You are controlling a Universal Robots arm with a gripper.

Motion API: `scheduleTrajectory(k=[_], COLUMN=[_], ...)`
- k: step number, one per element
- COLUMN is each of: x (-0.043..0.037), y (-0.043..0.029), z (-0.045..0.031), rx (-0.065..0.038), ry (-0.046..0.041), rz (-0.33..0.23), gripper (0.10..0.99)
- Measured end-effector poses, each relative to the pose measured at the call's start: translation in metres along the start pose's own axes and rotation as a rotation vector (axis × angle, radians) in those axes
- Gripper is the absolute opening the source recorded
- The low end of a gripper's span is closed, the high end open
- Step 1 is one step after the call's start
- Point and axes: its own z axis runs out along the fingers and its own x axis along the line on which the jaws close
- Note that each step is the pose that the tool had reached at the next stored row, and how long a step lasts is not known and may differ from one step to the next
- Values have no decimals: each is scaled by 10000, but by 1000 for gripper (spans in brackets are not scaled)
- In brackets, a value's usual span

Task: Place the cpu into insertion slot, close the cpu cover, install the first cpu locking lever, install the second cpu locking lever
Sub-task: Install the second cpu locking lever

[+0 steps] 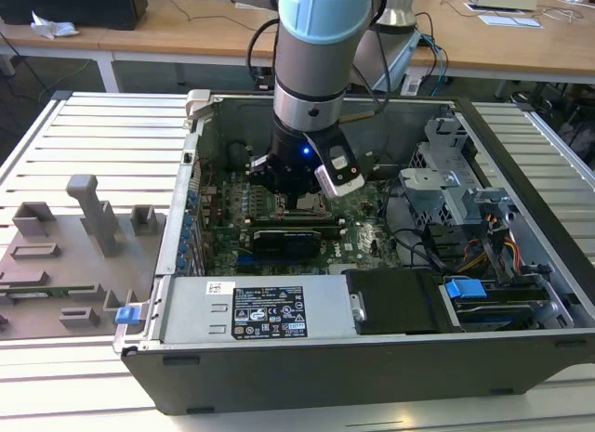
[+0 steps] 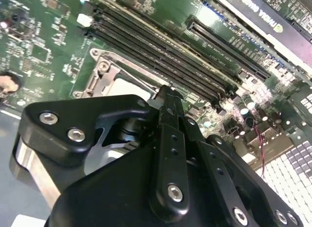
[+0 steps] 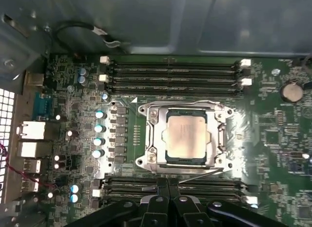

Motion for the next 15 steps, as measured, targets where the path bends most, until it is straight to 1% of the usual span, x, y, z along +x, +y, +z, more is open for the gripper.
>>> scheduleTrajectory(k=[5, 7, 10, 15], x=[36, 53, 121, 163], y=[-33, -42, -55, -61], z=[108, 134, 181, 235], rx=[1, -4, -54, -88], ry=[2, 7, 22, 73], rz=[-3, -36, -157, -525], gripper=[106, 106, 106, 106])
